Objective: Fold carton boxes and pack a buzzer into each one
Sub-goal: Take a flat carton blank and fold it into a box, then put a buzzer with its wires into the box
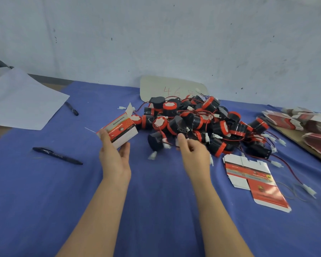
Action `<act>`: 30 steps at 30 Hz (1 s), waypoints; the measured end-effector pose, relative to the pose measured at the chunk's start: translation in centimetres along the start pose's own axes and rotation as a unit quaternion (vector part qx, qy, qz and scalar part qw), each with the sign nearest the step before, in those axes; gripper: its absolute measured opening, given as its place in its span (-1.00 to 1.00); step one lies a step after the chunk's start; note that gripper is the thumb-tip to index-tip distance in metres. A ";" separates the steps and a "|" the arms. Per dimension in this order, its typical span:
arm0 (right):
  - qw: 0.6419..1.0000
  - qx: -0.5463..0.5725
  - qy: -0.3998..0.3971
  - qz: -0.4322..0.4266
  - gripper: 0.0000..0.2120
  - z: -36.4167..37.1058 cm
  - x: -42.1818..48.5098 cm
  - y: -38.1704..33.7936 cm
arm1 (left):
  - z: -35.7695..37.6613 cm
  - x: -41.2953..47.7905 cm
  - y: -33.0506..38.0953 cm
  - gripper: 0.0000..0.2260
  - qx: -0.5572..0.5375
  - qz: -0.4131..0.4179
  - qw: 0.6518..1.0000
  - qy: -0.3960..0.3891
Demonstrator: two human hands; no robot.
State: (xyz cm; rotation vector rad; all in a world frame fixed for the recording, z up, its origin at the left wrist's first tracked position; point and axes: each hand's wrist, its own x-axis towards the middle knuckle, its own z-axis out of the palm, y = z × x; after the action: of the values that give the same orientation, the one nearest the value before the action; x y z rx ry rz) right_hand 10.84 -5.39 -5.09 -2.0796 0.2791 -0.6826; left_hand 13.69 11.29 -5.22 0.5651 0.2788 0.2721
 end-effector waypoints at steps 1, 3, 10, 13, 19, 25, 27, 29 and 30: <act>0.999 -0.008 0.032 0.006 -0.48 -0.6 0.2 0.0 | -0.1 0.0 -0.1 -0.75 -0.001 -0.006 1.000 0.001; 0.995 -0.084 0.050 0.026 -0.59 -1.5 0.6 0.3 | -0.1 0.0 -0.2 -0.74 -0.002 -0.011 1.000 0.000; 0.955 -0.287 0.049 0.057 -0.55 -1.9 0.2 0.3 | 0.1 -0.4 -0.4 -0.75 0.035 -0.037 0.998 -0.040; 0.971 -0.183 0.141 -0.059 -0.66 -1.7 0.0 -0.3 | 0.1 -0.5 -0.5 -0.77 0.050 -0.050 0.995 -0.070; 0.951 -0.246 -0.162 -0.091 -0.28 2.7 -1.8 -0.7 | 0.5 -1.0 -1.0 -0.70 0.096 -0.033 0.980 -0.169; 0.974 -0.184 0.098 -0.091 -0.47 0.9 -0.6 -1.0 | 0.0 -0.7 -1.3 -0.67 0.276 0.027 0.935 -0.219; 0.965 -0.065 0.215 -0.137 -0.50 -1.2 -0.1 -1.2 | -0.4 -0.5 -1.8 -0.64 0.417 0.070 0.878 -0.225; 0.955 0.007 0.247 -0.163 -0.57 -2.4 -0.1 -1.2 | -1.1 -0.6 -2.7 -0.60 0.539 0.106 0.793 -0.264; 0.956 0.023 0.240 -0.164 -0.60 -2.5 -0.1 -1.3 | -1.4 -0.8 -3.2 -0.59 0.578 0.113 0.754 -0.292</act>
State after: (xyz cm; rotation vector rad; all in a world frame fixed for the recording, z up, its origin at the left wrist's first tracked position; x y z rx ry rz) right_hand 9.24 -6.36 -2.98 -1.9080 0.1821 -1.3870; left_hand 13.08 9.14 -7.94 1.8913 -0.2969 0.1104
